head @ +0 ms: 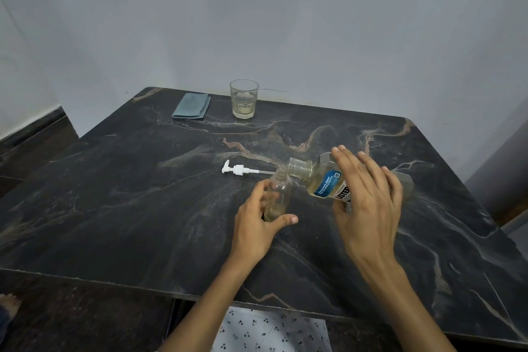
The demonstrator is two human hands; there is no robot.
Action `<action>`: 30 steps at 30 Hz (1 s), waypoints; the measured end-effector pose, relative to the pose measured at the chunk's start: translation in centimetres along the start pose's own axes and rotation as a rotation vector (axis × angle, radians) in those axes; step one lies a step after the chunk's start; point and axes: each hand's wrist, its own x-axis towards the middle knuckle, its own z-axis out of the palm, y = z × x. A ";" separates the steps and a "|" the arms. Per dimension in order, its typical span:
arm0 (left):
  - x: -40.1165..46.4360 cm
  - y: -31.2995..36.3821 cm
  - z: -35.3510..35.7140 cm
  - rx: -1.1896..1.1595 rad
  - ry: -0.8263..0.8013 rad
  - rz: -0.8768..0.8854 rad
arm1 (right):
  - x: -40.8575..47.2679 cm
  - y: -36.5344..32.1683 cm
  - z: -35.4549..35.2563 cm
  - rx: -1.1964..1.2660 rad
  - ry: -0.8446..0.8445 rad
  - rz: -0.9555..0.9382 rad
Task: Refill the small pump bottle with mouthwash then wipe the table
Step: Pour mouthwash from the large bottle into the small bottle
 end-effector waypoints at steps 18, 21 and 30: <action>0.0 0.2 -0.1 -0.011 -0.022 0.004 | 0.0 0.0 0.1 0.005 -0.022 0.011; 0.0 0.1 0.0 -0.014 -0.018 0.006 | 0.0 0.0 0.1 0.004 -0.019 0.012; 0.2 -0.3 0.1 -0.003 -0.012 0.023 | 0.0 -0.2 -0.1 0.002 -0.021 0.019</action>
